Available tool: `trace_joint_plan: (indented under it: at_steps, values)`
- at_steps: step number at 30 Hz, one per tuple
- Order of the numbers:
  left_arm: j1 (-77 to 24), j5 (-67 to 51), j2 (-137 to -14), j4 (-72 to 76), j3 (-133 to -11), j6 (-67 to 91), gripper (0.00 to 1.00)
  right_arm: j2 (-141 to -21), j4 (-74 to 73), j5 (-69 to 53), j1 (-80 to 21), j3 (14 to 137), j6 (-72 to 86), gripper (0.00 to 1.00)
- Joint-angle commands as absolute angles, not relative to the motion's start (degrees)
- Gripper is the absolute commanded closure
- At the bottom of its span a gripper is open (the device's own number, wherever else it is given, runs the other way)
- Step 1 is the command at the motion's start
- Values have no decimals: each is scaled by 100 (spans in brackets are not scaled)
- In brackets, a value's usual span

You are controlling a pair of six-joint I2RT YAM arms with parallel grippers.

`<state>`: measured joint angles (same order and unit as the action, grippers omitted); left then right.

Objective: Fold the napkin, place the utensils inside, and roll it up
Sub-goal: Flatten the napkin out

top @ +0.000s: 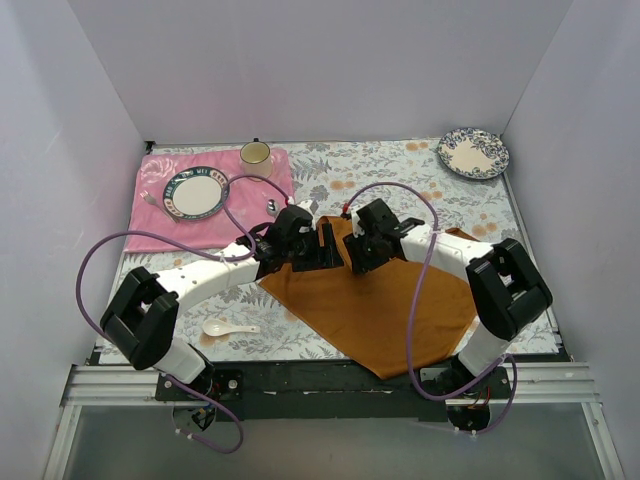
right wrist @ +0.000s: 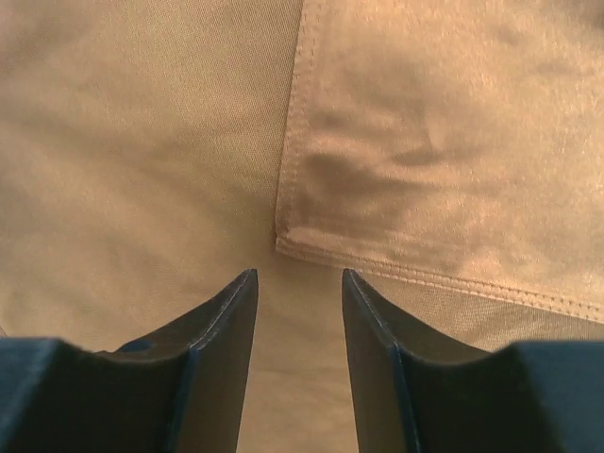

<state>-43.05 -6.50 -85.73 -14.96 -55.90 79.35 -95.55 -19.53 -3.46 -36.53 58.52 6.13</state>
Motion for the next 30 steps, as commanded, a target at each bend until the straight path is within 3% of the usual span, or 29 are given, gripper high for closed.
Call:
trace_joint_plan:
  at_steps: [1,6,14,18,19,28,30]
  values:
    - [-4307,-352,-8227,-1599,-5449,8007,30,-9773,-1766,-35,-3849,6108,633,52]
    - [-4307,-167,-8007,-1644,-5388,7998,29,-10045,-1767,308,-4008,6232,545,53]
    - [-4307,-70,-7945,-1705,-5300,7980,29,-10134,-1687,421,-4017,6187,510,63]
    - [-4307,-97,-7963,-1661,-5265,7989,29,-10099,-1810,536,-4017,6310,475,75]
    - [-4307,-97,-7954,-1661,-5256,7989,29,-10081,-1828,571,-4017,6363,449,82]
    - [-4307,-132,-8042,-1565,-5177,7998,28,-10081,-1907,1448,-3894,6872,317,89]
    - [-4307,-202,-8077,-1521,-5133,8024,28,-10239,-1375,1800,-3754,7057,194,92]
